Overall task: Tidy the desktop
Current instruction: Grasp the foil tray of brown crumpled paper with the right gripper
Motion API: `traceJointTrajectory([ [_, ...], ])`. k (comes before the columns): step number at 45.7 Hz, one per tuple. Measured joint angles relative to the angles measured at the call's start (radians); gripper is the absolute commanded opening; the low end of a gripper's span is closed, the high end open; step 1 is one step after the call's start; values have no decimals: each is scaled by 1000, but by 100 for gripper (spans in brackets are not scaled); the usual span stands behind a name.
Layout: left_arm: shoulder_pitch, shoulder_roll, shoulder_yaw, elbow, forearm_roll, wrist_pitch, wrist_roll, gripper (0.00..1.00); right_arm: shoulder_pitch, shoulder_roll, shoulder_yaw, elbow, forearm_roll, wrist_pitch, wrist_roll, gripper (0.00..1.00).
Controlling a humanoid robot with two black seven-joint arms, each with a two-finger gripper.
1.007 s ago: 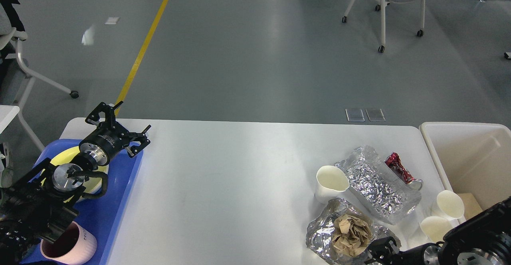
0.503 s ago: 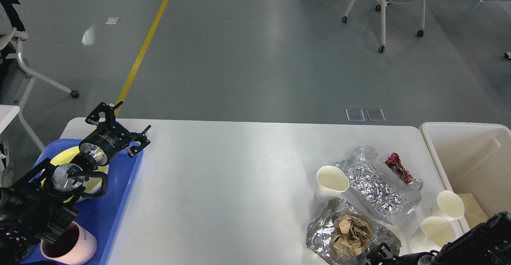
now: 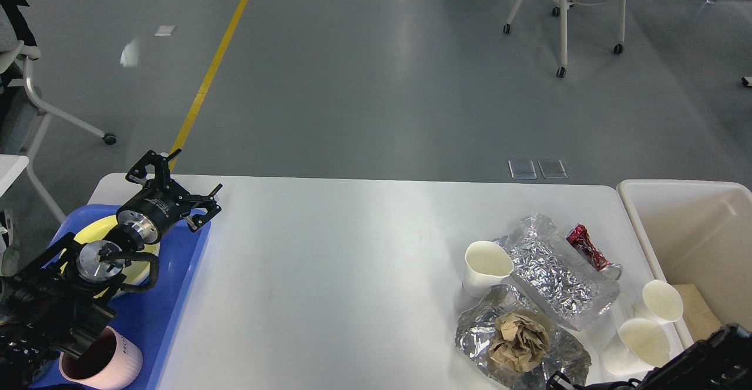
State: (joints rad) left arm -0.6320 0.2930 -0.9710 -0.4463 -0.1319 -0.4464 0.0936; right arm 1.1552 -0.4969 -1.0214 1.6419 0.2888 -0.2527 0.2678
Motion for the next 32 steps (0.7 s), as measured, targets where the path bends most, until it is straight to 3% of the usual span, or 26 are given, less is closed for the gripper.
traceJointTrajectory([
  [7,0,0,0,0,0,0,0,100,-1,-4,0,14,-5,-59,0,0],
  [22,0,0,0,0,0,0,0,100,39,-81,-13,96,-119,-59,5,0],
  [32,0,0,0,0,0,0,0,100,91,-165,-54,104,-227,-13,87,0],
])
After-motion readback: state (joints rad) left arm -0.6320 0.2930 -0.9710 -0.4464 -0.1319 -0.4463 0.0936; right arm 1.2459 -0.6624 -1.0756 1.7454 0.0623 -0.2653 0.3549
